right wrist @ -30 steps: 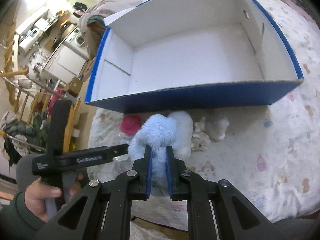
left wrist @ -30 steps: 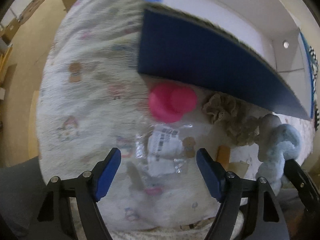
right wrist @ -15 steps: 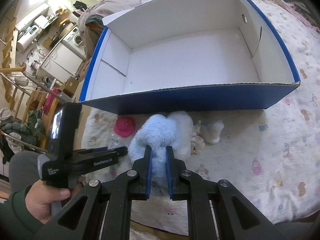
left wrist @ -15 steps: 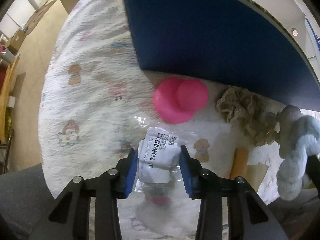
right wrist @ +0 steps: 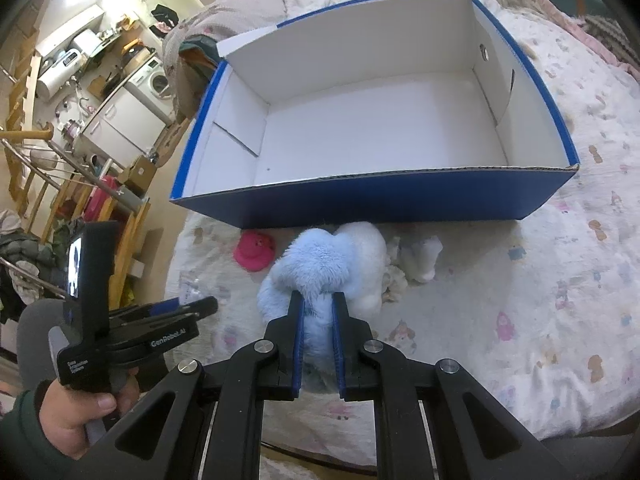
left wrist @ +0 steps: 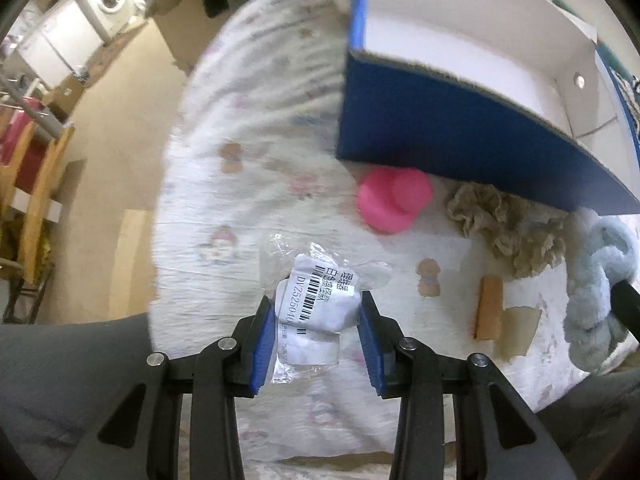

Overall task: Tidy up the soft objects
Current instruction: 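Carry the plush and bag into the box and open both tools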

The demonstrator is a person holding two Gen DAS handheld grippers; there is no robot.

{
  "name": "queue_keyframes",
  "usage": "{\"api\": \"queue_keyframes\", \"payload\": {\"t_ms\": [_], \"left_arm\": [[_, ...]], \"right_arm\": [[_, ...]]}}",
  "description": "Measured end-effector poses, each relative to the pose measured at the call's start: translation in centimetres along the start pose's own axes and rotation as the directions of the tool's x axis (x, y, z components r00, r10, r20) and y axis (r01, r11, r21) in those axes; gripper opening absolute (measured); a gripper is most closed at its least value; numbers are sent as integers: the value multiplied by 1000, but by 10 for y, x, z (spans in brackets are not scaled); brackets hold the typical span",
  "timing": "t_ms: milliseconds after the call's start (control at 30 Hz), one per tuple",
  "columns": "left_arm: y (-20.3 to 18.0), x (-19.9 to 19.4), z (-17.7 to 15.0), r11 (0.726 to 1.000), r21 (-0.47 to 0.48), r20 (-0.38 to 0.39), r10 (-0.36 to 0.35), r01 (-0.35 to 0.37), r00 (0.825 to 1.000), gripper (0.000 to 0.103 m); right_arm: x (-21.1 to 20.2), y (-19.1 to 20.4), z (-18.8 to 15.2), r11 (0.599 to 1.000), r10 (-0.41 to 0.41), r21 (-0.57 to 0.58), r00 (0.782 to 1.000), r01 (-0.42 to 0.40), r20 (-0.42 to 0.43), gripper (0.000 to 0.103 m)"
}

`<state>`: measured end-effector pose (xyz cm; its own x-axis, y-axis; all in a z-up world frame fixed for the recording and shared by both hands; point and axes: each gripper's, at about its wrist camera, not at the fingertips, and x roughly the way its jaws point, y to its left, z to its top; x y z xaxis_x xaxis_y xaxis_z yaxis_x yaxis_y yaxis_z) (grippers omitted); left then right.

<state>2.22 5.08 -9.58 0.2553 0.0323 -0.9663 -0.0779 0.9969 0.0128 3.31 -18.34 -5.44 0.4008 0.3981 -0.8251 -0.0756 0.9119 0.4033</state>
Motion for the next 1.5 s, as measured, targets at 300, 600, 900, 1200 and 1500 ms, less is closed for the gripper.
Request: {"api": "queue_keyframes", "payload": {"t_ms": [300, 600, 900, 1200, 1500], "left_arm": [[-13, -60, 5, 998, -57, 168, 8, 2, 986, 36], [-31, -111, 35, 998, -4, 259, -60, 63, 964, 36], [-55, -122, 82, 996, 59, 301, -87, 73, 950, 36], [-92, -110, 125, 988, 136, 302, -111, 73, 947, 36], [-115, -70, 152, 984, 176, 299, -83, 31, 951, 36]], "right_arm": [[-33, 8, -2, 999, 30, -27, 996, -28, 83, 14], [-56, 16, 19, 997, 69, -51, 985, -62, 157, 14], [-62, 21, 60, 996, 63, -77, 979, -49, 191, 14], [-50, 17, 106, 995, 35, -99, 978, -15, 205, 14], [-13, -11, 133, 998, -3, -64, 982, 15, 189, 14]]}}
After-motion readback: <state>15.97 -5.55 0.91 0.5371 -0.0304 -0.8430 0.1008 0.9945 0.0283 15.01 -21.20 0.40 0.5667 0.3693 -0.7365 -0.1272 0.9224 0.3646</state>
